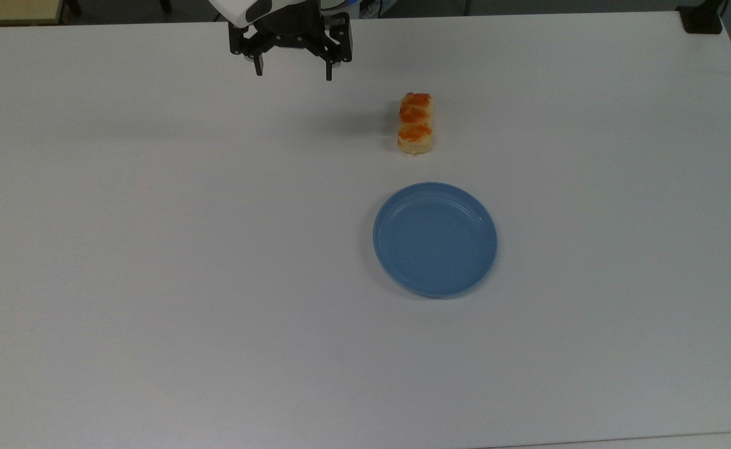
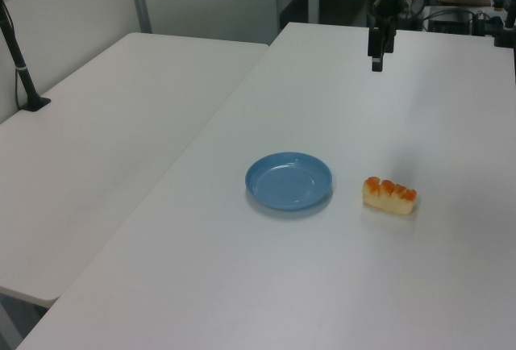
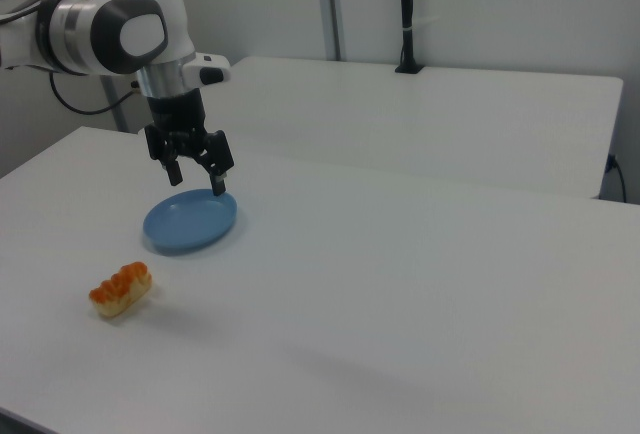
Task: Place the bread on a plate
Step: 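Move the open gripper toward the orange-topped bread roll, then lower the gripper over the bread roll and close on it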
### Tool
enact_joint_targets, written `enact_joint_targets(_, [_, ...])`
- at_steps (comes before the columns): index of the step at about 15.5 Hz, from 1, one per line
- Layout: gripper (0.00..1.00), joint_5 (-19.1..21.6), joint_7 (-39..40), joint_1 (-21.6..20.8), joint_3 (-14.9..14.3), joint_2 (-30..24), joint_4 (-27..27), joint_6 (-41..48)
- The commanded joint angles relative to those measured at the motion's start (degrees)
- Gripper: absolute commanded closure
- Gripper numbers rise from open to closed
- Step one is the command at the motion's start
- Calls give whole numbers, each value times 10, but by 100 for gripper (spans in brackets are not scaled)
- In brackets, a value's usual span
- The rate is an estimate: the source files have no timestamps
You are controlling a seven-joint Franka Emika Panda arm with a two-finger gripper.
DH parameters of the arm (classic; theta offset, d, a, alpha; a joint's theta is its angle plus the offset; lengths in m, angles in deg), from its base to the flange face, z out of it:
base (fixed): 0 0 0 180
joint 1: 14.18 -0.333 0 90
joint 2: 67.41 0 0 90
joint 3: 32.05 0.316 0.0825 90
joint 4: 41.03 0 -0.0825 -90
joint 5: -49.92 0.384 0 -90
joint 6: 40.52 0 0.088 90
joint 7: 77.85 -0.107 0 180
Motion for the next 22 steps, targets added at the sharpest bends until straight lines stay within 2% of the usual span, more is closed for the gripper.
enact_joint_targets(1, [0, 4, 5, -20, -1, -4, 0, 48])
enact_joint_targets(5, [0, 33, 4, -69, -1, 0, -10, 56])
enact_joint_targets(7, [0, 33, 4, -94, -1, 5, -20, 54])
enact_joint_targets(12, [0, 33, -81, -153, -1, 65, -40, 0])
enact_joint_targets(16, [0, 32, -113, -176, -1, 113, -50, -30])
enact_joint_targets(19, [0, 25, -140, -195, -1, 127, -88, -93])
enact_joint_targets(21, [0, 20, -161, -196, 11, 147, -99, -119])
enact_joint_targets(22, [6, 13, -172, -197, 12, 154, -100, -124])
